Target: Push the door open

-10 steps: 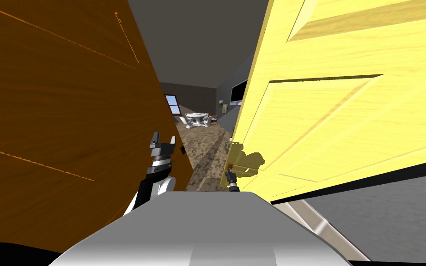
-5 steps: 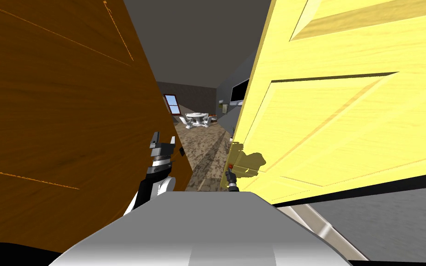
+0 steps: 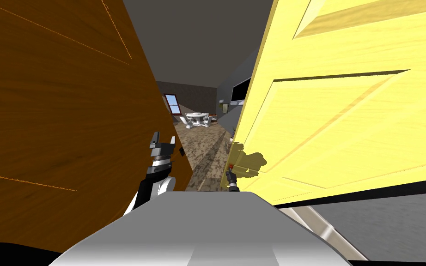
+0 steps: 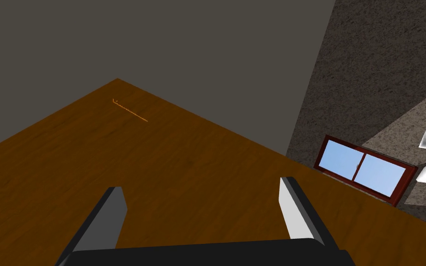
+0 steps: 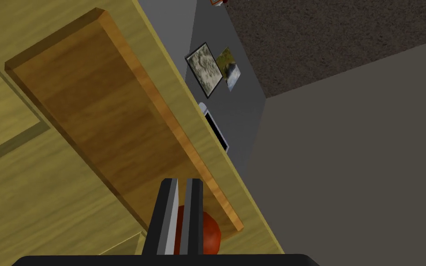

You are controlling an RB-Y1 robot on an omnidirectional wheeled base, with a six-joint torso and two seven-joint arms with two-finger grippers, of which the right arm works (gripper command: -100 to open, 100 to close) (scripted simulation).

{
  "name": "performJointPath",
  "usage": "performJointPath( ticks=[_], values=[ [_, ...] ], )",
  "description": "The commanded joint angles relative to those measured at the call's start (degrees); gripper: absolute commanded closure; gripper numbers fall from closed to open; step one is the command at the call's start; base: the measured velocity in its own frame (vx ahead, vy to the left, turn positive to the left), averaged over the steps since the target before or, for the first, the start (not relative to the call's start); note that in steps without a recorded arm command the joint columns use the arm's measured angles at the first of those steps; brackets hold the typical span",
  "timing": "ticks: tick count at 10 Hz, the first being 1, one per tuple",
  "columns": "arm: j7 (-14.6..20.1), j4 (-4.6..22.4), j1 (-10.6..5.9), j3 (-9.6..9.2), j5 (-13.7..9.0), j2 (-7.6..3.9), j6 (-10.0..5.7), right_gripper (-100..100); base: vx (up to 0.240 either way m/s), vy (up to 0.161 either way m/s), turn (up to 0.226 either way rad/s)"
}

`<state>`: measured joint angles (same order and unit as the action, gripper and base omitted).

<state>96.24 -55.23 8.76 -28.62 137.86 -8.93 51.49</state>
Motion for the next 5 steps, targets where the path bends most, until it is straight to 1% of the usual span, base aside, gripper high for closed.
performJointPath(
  ticks=[1, 2, 3, 5],
  values=[
    [2.11, -1.03, -0.11, 1.6, -0.82, -0.24, 1.8, 100, 0.052, -0.001, 0.005],
    [2.11, -1.03, -0.11, 1.6, -0.82, -0.24, 1.8, 100, 0.061, 0.002, -0.009],
    [3.74, -1.17, 1.2, -0.13, -0.81, 0.47, 0.3, -100, 0.021, 0.016, -0.011],
    [6.25, -1.6, 1.6, -0.51, -1.21, 0.56, 0.67, -100, -0.032, 0.008, -0.029]
  ],
)
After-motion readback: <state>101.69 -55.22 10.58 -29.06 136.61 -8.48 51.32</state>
